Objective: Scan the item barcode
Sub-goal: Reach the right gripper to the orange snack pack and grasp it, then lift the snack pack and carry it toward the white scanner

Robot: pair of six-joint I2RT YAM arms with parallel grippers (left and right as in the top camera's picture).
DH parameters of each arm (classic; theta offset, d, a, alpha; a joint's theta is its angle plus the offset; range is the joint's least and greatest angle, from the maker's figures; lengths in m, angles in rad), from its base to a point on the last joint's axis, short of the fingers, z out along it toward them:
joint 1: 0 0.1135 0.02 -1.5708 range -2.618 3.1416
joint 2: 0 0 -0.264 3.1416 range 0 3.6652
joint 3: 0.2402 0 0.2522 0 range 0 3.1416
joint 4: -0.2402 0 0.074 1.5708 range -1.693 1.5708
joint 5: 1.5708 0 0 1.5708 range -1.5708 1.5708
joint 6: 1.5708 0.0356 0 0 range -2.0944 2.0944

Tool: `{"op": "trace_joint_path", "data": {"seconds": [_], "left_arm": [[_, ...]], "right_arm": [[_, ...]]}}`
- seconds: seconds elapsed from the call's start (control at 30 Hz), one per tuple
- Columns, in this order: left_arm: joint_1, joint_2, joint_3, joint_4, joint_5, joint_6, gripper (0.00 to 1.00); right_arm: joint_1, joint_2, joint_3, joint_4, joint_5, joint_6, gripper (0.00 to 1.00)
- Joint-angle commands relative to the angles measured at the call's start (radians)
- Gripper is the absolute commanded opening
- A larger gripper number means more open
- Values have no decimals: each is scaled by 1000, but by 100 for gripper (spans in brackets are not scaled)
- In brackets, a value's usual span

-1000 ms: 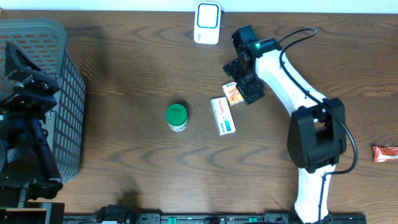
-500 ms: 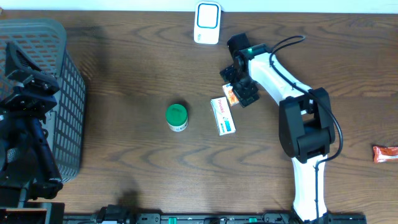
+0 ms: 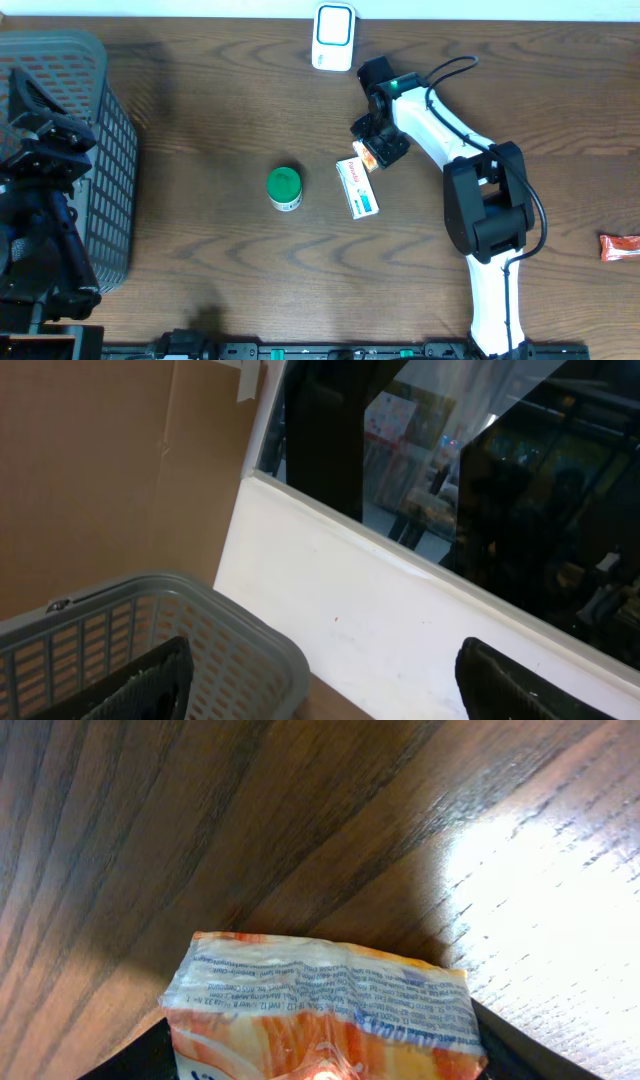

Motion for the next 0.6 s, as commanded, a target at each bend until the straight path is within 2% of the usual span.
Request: {"op": "trace_joint_path", "data": {"seconds": [0.0,0.23,0.37,0.57], "left_arm": [[4,-2,-3,1,-9,-5,84],[4,-2,-3,-3,-9,-5,84],[4,-1,-3,-10,-9,-5,84],[4,-1,-3,-10,-9,-5,84]], "right_arm": [[-11,40,-2,0,-38,-109,64],[-111,14,0,-34,-235,-303,59],[-201,3,0,-55,-418,-449,58],[-327,3,0,-186,-550,-611,58]]}}
